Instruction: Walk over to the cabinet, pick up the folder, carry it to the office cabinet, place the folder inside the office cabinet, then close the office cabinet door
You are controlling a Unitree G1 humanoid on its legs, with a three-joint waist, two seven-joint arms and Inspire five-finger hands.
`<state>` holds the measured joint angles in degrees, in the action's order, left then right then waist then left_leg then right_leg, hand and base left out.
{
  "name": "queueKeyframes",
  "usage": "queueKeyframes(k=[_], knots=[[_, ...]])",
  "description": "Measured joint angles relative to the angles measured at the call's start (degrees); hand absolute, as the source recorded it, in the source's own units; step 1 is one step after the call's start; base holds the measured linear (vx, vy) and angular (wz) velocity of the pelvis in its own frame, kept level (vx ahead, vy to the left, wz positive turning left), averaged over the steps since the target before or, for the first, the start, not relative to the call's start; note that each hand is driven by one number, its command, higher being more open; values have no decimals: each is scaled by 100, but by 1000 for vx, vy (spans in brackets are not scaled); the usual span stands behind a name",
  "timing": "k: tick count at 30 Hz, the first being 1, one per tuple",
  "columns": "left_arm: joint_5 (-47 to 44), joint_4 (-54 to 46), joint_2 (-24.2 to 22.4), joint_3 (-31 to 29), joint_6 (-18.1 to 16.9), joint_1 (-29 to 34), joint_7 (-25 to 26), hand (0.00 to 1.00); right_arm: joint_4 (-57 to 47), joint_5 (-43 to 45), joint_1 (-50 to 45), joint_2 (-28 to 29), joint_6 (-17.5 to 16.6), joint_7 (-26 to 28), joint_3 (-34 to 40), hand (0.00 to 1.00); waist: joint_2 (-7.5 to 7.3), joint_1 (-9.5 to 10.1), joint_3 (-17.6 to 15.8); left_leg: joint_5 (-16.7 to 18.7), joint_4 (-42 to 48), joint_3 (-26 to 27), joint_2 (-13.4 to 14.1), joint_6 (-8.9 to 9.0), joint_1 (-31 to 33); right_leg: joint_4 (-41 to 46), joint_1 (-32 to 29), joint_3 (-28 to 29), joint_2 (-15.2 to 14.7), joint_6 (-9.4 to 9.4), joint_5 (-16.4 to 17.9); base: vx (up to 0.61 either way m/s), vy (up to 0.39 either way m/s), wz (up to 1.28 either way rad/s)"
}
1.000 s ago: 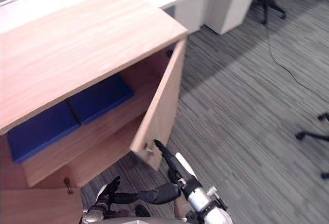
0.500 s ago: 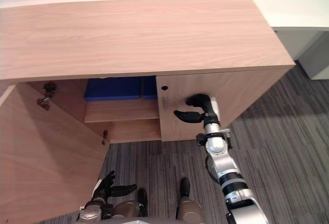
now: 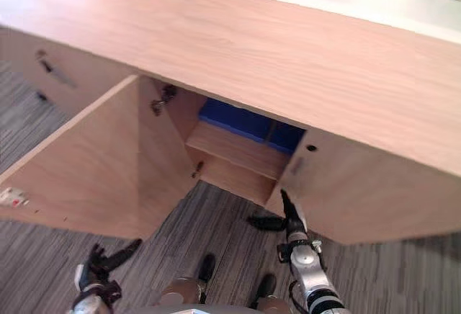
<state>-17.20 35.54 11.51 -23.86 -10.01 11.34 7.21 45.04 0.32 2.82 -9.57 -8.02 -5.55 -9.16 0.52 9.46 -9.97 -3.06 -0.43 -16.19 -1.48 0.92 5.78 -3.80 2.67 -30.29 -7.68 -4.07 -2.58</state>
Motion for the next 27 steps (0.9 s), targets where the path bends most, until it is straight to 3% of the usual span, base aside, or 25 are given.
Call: queueKeyframes(k=[7,10,14,22,27], knots=[[-81,-921,1050,-22,-174,-303,-2,100,50,7,117,-9,-2,32,-18,100,-44,136,-7,-205,-191,-633,-155,-13,71,79,126,-491,-104,-21,135,19,10,50],[-72,-1299,1556,192,-205,-449,-15,100,53,9,84,34,-1,79,-16,100,-115,174,-19,-347,-396,-749,-159,-1,45,91,120,-499,-127,-70,195,-32,8,23],[34,-1611,1888,606,-323,-716,-142,100,54,12,-82,76,-2,151,10,100,-167,165,-4,-403,-459,-778,-149,-3,34,104,120,-505,-124,-71,199,-46,-4,5],[29,-1906,1780,724,-359,-704,-67,100,206,10,-509,173,42,281,365,100,-400,87,25,-406,-489,-688,-88,-2,68,131,41,-417,-78,-51,212,-22,-3,-4],[-26,-2750,1080,609,-431,39,20,100,309,10,-664,243,70,302,599,100,-470,89,69,-406,-490,-456,-69,1,52,258,-64,-170,-124,-47,213,-43,28,-20]])
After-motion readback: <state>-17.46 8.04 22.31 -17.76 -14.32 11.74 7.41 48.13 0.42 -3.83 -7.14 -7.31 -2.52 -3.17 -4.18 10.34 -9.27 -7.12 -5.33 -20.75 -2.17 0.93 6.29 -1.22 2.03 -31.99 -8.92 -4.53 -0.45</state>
